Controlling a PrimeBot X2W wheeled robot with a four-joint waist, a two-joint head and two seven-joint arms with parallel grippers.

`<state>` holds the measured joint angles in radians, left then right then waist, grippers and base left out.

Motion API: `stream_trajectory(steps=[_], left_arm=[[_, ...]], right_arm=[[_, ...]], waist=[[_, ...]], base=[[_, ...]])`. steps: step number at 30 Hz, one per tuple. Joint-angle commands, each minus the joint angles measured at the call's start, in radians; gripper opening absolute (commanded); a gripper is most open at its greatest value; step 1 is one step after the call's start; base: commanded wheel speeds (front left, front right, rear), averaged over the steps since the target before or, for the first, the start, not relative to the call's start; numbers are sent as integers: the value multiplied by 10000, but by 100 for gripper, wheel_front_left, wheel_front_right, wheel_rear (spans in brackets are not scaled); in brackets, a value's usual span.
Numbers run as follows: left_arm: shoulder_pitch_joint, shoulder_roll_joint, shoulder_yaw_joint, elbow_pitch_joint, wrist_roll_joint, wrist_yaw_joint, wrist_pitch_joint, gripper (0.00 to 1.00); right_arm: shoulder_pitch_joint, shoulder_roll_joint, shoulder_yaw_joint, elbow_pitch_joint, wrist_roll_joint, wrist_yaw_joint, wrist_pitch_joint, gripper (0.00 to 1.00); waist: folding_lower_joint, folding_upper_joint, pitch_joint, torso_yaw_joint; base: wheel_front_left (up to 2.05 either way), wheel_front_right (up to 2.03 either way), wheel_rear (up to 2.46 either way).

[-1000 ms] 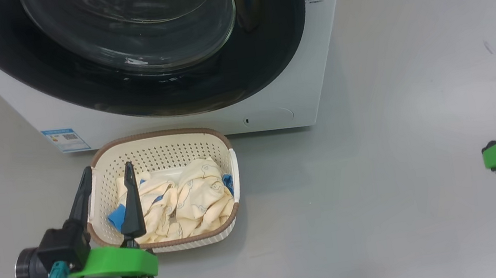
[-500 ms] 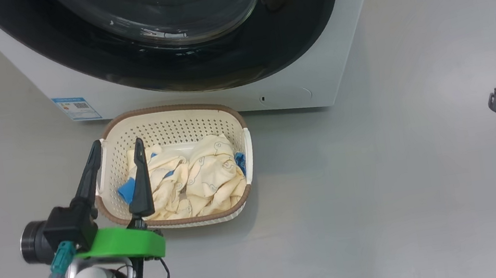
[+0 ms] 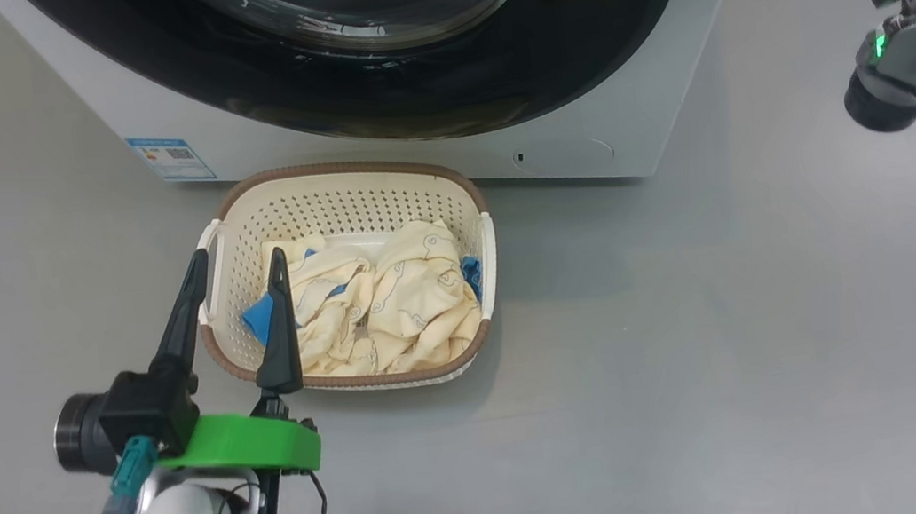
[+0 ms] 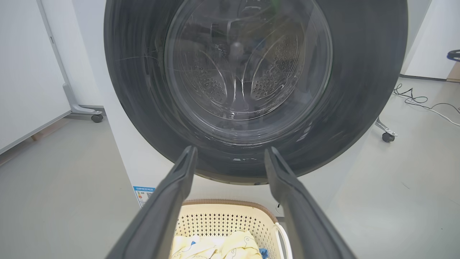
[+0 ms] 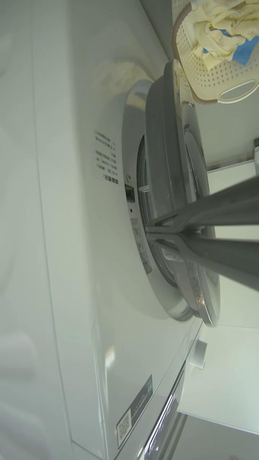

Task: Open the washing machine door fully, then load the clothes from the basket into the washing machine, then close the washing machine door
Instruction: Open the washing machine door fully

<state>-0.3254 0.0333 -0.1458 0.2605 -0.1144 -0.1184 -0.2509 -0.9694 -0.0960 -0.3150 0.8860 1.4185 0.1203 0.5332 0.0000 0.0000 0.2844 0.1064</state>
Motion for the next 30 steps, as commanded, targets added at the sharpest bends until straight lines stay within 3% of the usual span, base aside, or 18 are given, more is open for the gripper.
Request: stream_trajectory(steps=[1, 20, 30], left_arm=[[-399, 170, 250, -287, 87, -16, -109, 100], [-796, 170, -578, -293, -324, 171, -109, 100], [-946, 170, -843, -363, -514, 354, -109, 100]], right_arm=[[-535, -81, 204, -249, 47, 104, 138, 0], [-3468, -906, 1225, 2829, -1389, 104, 653, 0], [-4145, -981, 1573, 3529, -1823, 104, 805, 0]], waist=[[0, 0, 53, 81], [0, 0, 665, 1259], [0, 0, 972, 1560]], base=[[0, 0, 0], [0, 0, 0], [0, 0, 0]])
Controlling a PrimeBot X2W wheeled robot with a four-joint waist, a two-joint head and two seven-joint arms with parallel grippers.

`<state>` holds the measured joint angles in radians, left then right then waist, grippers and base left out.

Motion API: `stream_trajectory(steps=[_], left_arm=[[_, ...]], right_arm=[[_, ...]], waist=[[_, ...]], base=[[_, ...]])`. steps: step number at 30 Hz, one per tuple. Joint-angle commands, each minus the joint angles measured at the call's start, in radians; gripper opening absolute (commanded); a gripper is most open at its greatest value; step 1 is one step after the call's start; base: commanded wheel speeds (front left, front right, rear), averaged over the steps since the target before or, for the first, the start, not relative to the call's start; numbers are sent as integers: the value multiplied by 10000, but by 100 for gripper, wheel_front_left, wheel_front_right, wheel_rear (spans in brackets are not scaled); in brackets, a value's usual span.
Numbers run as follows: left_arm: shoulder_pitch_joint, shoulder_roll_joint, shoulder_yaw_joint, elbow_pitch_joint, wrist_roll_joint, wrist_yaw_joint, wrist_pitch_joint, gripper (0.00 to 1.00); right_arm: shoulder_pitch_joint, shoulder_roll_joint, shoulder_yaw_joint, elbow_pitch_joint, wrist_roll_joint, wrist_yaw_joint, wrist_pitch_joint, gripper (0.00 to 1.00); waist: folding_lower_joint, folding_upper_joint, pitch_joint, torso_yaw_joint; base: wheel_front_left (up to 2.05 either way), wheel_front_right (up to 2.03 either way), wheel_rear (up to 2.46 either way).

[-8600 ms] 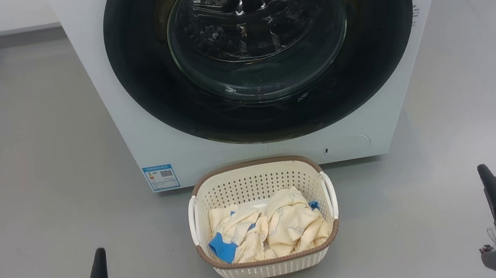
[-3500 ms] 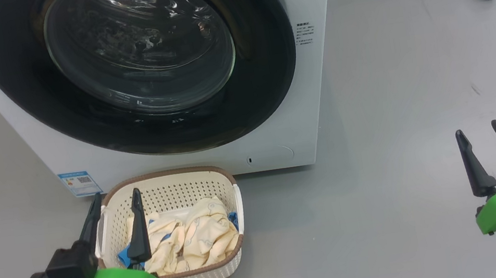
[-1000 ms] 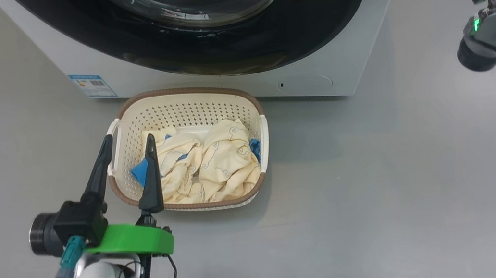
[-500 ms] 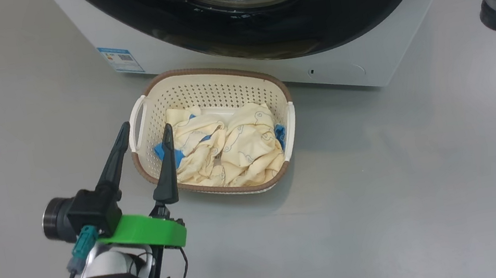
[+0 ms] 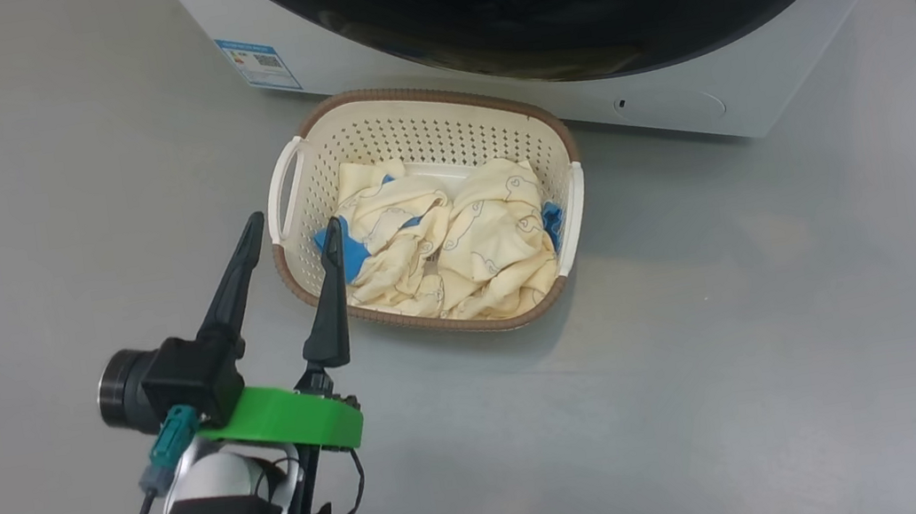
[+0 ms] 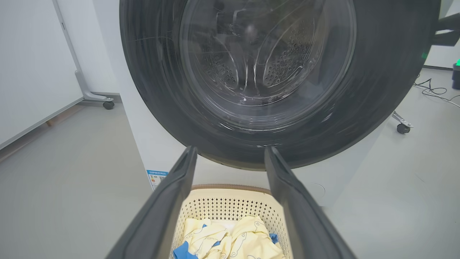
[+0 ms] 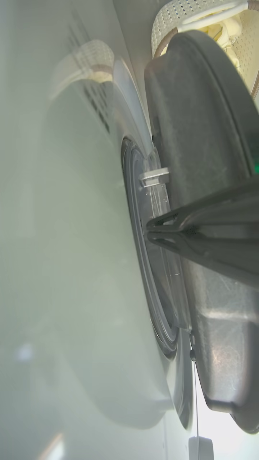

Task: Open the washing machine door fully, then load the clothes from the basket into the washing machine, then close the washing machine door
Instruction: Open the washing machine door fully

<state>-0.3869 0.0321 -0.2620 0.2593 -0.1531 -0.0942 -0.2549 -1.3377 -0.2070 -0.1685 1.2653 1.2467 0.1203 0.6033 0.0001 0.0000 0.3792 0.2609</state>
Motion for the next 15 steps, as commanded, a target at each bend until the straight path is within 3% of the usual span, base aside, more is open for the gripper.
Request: stream_trajectory(steps=[1, 15], left_arm=[[-341, 181, 316, -353, -133, 128, -69, 100], [-365, 181, 322, -250, -229, 210, -69, 100]], right_arm=[[-496, 131, 115, -236, -114, 104, 117, 0], [-363, 146, 490, -155, -324, 104, 1001, 0]], waist=[[-1, 0, 41, 22], [-1, 0, -3, -66]], base=[[0, 0, 0], [0, 0, 0]])
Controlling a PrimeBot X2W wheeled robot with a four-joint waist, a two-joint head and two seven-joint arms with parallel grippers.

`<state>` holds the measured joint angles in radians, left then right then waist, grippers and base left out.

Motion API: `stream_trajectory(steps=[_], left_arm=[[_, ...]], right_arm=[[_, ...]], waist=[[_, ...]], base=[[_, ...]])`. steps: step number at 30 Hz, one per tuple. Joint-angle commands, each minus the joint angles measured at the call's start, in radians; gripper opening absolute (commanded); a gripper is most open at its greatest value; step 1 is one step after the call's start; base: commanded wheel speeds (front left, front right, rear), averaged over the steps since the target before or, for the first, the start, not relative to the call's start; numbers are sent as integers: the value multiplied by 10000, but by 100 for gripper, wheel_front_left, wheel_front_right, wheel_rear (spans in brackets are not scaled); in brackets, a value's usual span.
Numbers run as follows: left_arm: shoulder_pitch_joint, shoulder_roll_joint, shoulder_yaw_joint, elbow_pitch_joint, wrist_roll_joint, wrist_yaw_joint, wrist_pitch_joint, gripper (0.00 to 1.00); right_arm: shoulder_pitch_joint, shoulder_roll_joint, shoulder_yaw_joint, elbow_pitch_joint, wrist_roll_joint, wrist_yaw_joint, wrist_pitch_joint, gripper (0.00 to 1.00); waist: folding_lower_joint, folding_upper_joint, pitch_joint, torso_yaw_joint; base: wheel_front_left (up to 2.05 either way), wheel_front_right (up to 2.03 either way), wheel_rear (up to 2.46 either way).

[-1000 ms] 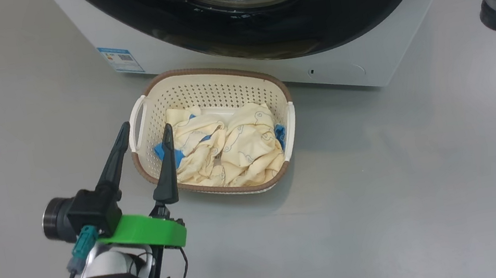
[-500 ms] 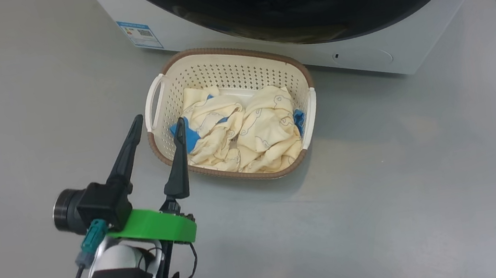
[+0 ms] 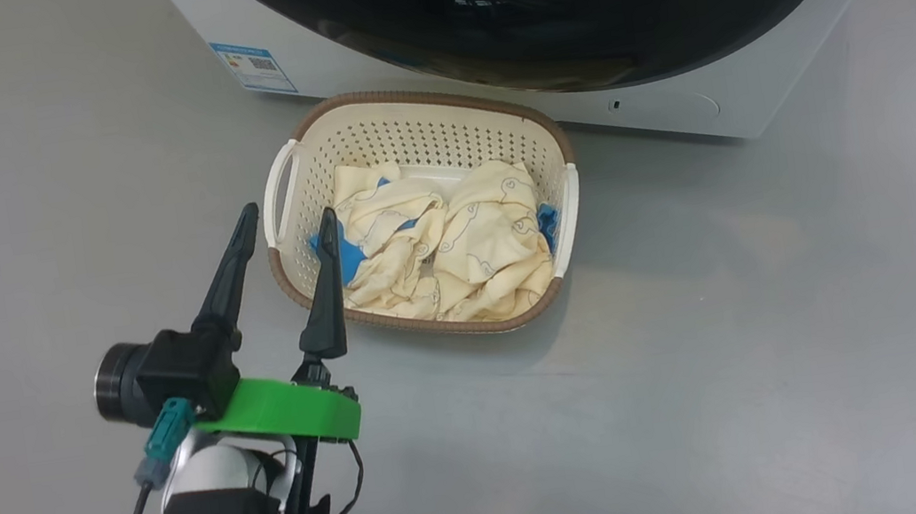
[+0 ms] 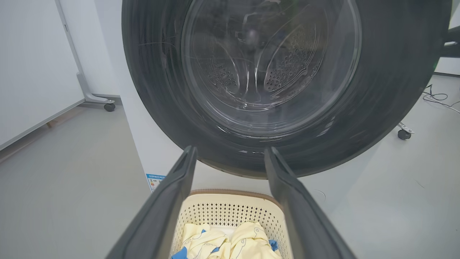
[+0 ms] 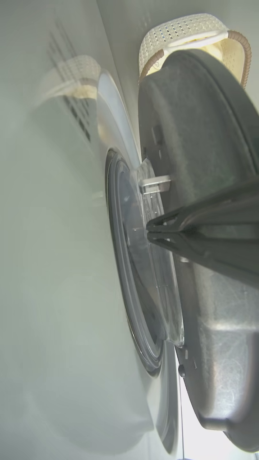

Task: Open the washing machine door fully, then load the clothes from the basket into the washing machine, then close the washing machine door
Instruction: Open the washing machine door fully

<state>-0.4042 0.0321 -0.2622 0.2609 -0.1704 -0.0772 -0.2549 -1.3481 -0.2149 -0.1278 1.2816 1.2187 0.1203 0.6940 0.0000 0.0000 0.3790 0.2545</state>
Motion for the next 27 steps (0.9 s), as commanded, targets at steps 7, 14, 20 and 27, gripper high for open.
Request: stream_trajectory(steps=[7, 14, 20, 27], left_arm=[[-141, 181, 345, -189, -42, 75, -69, 100], [-88, 181, 329, -79, -73, 62, -69, 100], [-29, 181, 329, -18, -71, 66, -69, 100], [175, 181, 368, -24, -26, 28, -69, 100]], right_arm=[[201, 314, 259, -634, 18, 104, 959, 0], [752, 459, 446, -1209, 104, 104, 1735, 0], [1355, 713, 709, -1947, 158, 104, 2448, 0], [2395, 987, 1014, -3085, 305, 104, 3316, 0]], waist=[[0, 0, -106, -127], [0, 0, -288, -235], [0, 0, -481, -294], [0, 0, -792, -294]], base=[[0, 0, 0], [0, 0, 0], [0, 0, 0], [0, 0, 0]])
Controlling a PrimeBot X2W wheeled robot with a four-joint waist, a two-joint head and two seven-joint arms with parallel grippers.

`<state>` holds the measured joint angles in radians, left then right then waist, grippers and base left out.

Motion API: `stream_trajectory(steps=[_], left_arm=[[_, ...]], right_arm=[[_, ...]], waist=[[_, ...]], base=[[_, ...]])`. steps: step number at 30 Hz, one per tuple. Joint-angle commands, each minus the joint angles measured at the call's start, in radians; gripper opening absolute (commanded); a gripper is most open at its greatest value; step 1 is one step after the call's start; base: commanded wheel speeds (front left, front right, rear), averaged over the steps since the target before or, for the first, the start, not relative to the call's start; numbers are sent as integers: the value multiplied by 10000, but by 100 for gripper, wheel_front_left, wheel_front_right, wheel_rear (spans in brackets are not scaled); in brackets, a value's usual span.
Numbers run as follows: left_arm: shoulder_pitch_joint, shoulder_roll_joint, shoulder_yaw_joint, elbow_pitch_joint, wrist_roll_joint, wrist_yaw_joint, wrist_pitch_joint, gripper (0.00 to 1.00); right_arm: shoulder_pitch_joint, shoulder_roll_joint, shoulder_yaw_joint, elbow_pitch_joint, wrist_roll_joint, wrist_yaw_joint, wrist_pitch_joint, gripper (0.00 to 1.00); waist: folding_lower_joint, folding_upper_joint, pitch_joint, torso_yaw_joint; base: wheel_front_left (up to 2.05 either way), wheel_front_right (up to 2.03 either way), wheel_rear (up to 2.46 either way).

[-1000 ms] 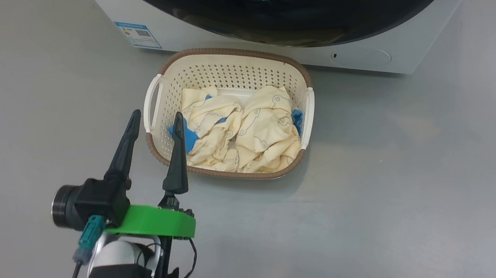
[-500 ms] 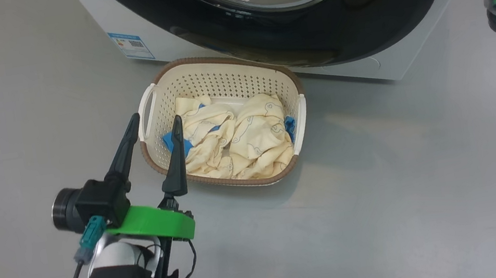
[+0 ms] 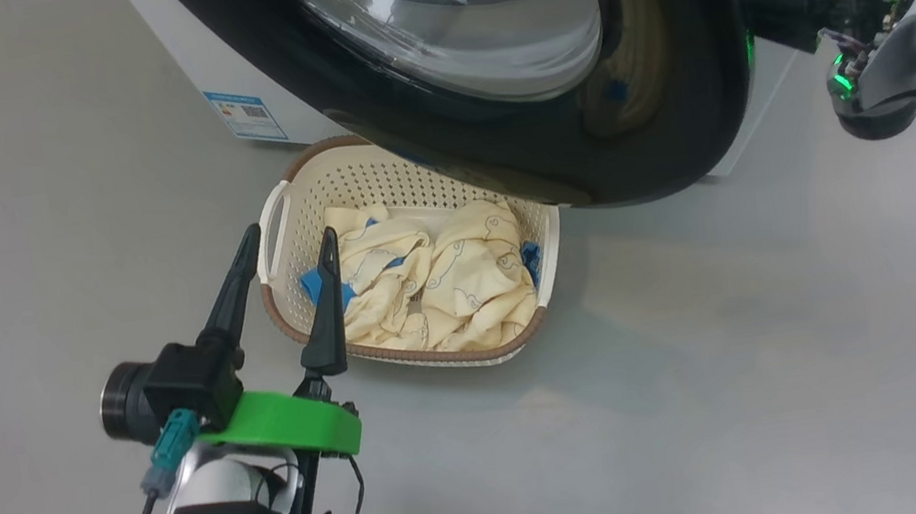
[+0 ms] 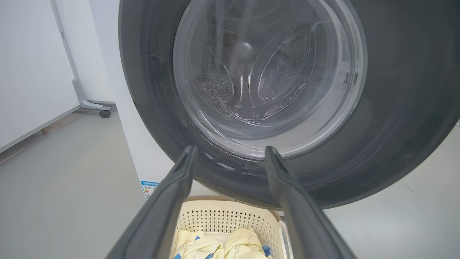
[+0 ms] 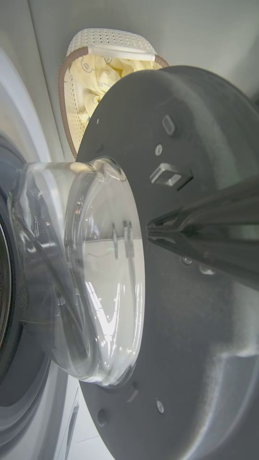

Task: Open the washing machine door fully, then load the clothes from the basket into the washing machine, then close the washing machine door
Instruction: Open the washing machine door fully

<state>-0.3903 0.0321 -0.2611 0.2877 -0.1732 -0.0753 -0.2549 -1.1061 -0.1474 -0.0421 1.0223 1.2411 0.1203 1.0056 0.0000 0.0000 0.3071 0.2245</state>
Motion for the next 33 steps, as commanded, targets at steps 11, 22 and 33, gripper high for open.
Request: stream_trajectory(steps=[11, 22, 33], left_arm=[[304, 181, 429, -114, 129, -63, -69, 100], [582, 181, 500, 181, 284, -140, -69, 100], [690, 181, 509, 632, 427, -219, -69, 100]], right_arm=[[1578, 656, 465, -2055, 340, 104, 1206, 0], [3155, 958, 1053, -3410, 1061, 104, 1832, 0], [4323, 969, 3579, -4183, 3435, 104, 1165, 0]], waist=[[0, 0, -561, 89], [0, 0, -1165, 93], [0, 0, -1717, 109]], base=[[0, 0, 0], [0, 0, 0], [0, 0, 0]])
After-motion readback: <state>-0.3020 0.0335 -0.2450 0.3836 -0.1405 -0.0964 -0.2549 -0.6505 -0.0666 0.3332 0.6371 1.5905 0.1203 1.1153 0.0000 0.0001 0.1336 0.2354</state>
